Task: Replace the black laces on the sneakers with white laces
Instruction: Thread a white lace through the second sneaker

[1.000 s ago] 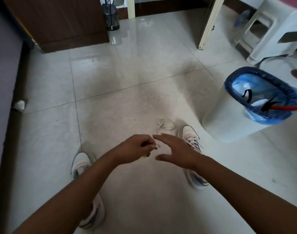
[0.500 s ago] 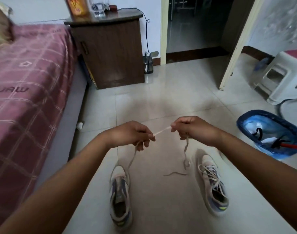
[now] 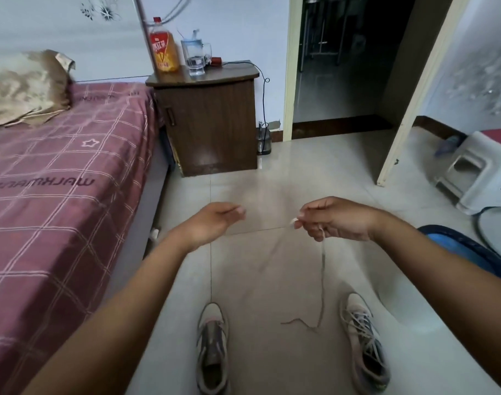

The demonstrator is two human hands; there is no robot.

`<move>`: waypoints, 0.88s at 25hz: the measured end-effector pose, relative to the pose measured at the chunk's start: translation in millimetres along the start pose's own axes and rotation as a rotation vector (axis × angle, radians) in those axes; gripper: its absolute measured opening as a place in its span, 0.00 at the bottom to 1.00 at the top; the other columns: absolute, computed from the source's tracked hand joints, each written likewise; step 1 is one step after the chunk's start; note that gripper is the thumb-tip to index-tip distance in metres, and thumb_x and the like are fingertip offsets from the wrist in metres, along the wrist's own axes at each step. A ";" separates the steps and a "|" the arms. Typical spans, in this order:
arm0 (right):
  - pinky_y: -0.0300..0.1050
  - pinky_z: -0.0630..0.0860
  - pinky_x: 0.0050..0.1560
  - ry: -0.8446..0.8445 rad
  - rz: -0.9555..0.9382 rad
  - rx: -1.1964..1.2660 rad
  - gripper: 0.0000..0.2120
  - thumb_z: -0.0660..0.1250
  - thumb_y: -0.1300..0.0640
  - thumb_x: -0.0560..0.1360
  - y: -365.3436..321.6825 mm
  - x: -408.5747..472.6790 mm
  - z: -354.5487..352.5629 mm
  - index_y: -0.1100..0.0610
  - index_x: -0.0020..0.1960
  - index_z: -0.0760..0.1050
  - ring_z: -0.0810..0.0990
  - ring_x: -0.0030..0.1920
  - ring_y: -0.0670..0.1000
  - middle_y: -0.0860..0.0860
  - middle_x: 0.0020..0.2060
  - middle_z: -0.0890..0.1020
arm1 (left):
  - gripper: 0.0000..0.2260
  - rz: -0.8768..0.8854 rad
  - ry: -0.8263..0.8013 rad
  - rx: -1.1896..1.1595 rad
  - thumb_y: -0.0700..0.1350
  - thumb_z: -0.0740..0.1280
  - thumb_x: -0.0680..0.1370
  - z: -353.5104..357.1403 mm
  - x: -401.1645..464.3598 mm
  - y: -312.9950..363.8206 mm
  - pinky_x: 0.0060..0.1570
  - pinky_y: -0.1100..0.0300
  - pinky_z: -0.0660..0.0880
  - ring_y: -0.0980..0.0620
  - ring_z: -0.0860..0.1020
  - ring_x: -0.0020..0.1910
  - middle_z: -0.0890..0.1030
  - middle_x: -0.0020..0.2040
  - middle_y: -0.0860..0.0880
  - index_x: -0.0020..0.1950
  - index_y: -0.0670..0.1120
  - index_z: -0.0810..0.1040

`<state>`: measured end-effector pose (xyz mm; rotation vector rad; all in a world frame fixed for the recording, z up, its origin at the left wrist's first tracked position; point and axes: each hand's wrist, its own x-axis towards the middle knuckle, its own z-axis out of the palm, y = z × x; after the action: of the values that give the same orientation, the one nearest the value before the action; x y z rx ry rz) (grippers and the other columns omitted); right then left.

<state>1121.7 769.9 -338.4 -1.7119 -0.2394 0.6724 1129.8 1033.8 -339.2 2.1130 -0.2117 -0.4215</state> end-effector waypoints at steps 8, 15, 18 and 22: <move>0.41 0.69 0.40 0.167 -0.064 -0.190 0.13 0.65 0.54 0.76 -12.9 13.9 17.3 0.55 0.35 0.78 0.70 0.32 0.49 0.49 0.27 0.72 | 0.10 0.094 0.023 -0.047 0.49 0.67 0.77 22.1 5.4 25.2 0.45 0.61 0.75 0.58 0.79 0.32 0.82 0.33 0.52 0.39 0.46 0.82; 0.48 0.75 0.51 0.315 -0.097 0.371 0.11 0.65 0.58 0.75 33.9 1.3 -8.2 0.59 0.35 0.70 0.70 0.29 0.49 0.51 0.27 0.69 | 0.12 -0.175 0.342 -0.748 0.40 0.61 0.78 -13.0 -1.6 -42.2 0.43 0.54 0.72 0.52 0.68 0.26 0.65 0.25 0.50 0.33 0.44 0.71; 0.43 0.77 0.41 0.379 -0.062 0.381 0.12 0.66 0.55 0.73 38.6 -4.5 -13.8 0.58 0.34 0.71 0.68 0.30 0.50 0.51 0.27 0.68 | 0.10 -0.203 0.463 -0.315 0.42 0.64 0.78 -19.3 -6.3 -60.1 0.35 0.61 0.68 0.52 0.67 0.28 0.68 0.30 0.48 0.37 0.43 0.77; 0.39 0.67 0.32 0.296 -0.003 0.000 0.11 0.65 0.55 0.77 21.1 21.0 30.9 0.60 0.40 0.80 0.67 0.29 0.48 0.50 0.26 0.68 | 0.13 0.038 0.290 0.100 0.49 0.66 0.78 -1.2 -5.4 -37.6 0.46 0.68 0.68 0.53 0.75 0.46 0.74 0.55 0.51 0.62 0.51 0.77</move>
<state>1117.6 800.6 -368.2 -1.7850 -0.0339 0.4093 1124.8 1056.9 -368.9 2.2345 -0.1050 -0.0805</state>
